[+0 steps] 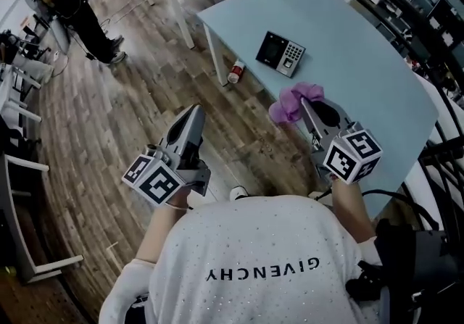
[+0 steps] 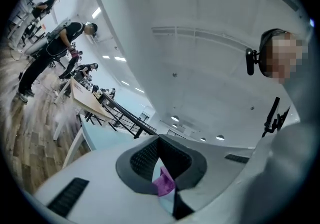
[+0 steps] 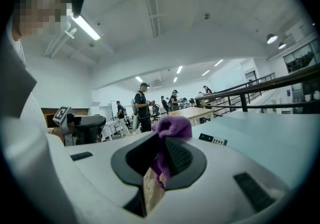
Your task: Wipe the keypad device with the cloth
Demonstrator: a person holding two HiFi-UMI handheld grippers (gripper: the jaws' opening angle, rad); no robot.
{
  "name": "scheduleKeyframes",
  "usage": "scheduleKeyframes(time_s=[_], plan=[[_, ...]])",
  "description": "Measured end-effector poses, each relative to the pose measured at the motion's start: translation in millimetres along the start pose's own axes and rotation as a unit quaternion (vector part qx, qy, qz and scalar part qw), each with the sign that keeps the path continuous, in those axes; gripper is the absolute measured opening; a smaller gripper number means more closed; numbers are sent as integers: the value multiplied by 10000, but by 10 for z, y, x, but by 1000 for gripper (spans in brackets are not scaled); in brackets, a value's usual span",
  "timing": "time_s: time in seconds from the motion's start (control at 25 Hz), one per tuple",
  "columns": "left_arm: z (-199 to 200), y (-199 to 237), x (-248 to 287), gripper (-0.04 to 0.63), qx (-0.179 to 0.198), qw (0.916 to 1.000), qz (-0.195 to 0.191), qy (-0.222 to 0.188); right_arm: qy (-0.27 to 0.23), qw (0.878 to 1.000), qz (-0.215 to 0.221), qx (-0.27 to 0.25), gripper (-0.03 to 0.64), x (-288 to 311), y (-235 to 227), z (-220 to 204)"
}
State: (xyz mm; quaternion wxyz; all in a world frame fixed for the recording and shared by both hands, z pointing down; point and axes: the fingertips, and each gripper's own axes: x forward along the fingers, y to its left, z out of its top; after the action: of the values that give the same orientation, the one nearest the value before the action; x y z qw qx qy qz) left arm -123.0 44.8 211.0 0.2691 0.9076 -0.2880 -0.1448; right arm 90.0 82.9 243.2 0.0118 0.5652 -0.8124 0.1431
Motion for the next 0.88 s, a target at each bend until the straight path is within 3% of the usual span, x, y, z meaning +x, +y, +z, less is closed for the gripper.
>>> scheduleKeyframes(time_s=[0.16, 0.36, 0.52, 0.72, 0.88], plan=[[233, 350, 170, 6, 151, 9996, -258, 19, -60, 9995, -314, -74, 40, 283, 7, -6], [97, 686, 330, 6, 164, 9988, -359, 281, 250, 9967, -765, -79, 38, 467, -81, -286], [-105, 922, 524, 6, 771, 9933, -446, 736, 298, 9951, -927, 152, 38, 700, -286, -416], [-94, 1321, 766, 6, 683, 9891, -593, 1158, 397, 9934, -804, 717, 38, 1003, -404, -533], [-26, 1579, 1152, 6, 736, 9855, -700, 1357, 519, 9906, -1090, 648, 38, 1359, -699, -535]])
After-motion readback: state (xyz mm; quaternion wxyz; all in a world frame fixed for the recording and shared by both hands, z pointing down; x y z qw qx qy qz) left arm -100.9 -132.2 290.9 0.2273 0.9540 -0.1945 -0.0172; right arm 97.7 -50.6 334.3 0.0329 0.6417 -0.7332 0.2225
